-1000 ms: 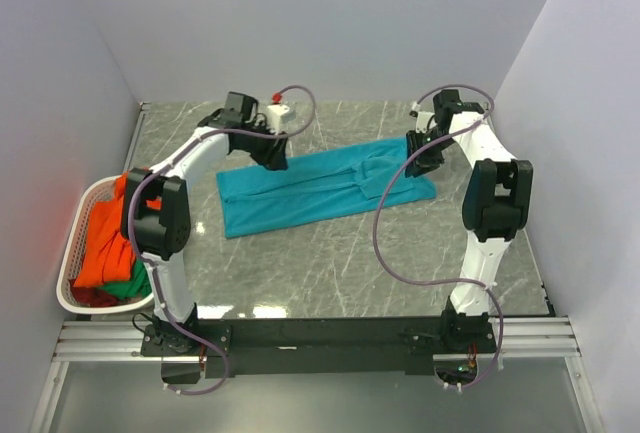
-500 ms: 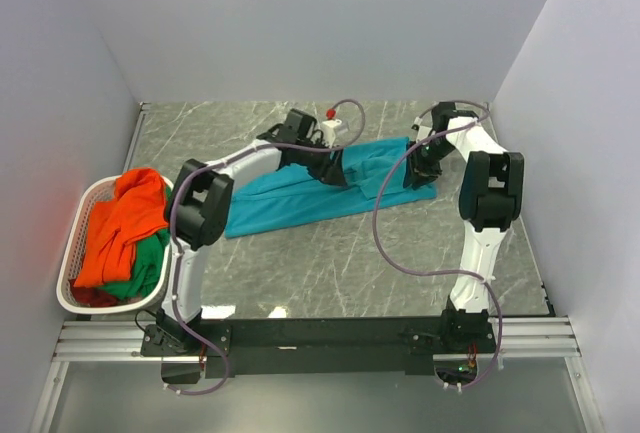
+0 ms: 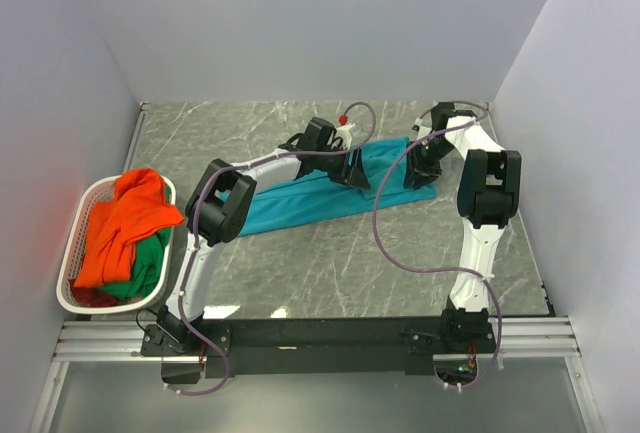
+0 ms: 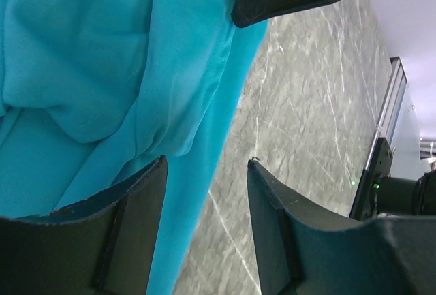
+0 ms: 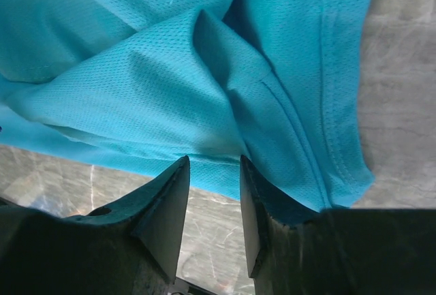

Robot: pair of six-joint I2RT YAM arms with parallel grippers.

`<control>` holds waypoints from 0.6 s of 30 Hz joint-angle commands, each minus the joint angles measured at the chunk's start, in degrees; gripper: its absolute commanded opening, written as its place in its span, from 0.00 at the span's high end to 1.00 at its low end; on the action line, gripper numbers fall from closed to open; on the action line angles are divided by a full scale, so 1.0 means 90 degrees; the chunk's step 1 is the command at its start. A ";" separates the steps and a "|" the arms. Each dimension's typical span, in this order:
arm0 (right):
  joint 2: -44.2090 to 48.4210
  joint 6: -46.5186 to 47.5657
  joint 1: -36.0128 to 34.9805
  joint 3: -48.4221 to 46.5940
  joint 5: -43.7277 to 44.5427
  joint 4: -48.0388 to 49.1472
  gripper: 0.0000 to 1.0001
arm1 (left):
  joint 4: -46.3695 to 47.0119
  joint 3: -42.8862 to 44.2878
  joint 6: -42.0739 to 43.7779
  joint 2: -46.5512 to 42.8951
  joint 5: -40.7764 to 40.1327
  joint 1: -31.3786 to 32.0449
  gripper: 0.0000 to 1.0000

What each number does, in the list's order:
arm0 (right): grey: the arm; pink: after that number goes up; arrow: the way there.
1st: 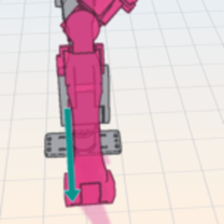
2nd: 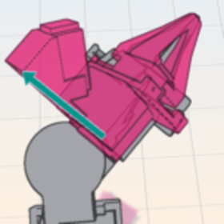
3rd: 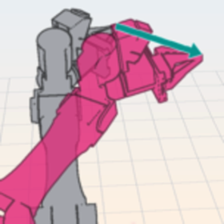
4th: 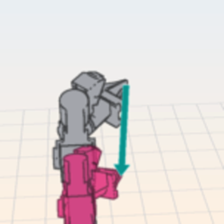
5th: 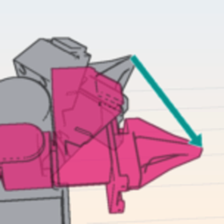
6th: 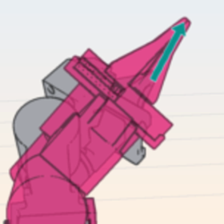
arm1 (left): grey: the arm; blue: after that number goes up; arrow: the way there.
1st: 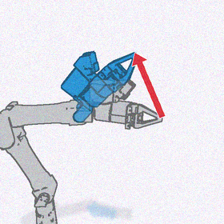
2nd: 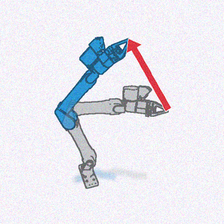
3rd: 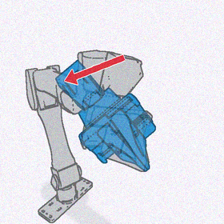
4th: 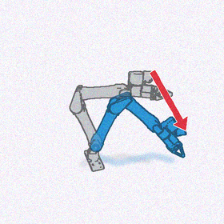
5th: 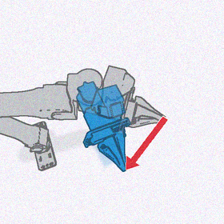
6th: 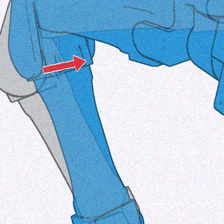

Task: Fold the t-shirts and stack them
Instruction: Fold the tshirt

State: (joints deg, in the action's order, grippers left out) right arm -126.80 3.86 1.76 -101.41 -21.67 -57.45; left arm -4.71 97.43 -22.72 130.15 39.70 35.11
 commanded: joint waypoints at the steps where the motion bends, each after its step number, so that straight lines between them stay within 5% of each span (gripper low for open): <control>1: 0.0105 -0.0028 0.0029 -0.0119 0.0201 0.0046 0.57 | 0.0347 0.0132 -0.0337 0.0041 -0.0105 0.0190 0.44; 18: -0.0012 -0.0077 0.0039 -0.0197 0.0406 -0.0003 0.57 | 0.0113 -0.0015 -0.0268 0.0158 -0.0222 0.0229 0.44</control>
State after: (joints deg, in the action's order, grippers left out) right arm -126.80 3.86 1.87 -101.41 -19.03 -57.56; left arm -4.27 96.73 -24.97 131.76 38.04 37.15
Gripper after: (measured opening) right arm 0.433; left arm 0.563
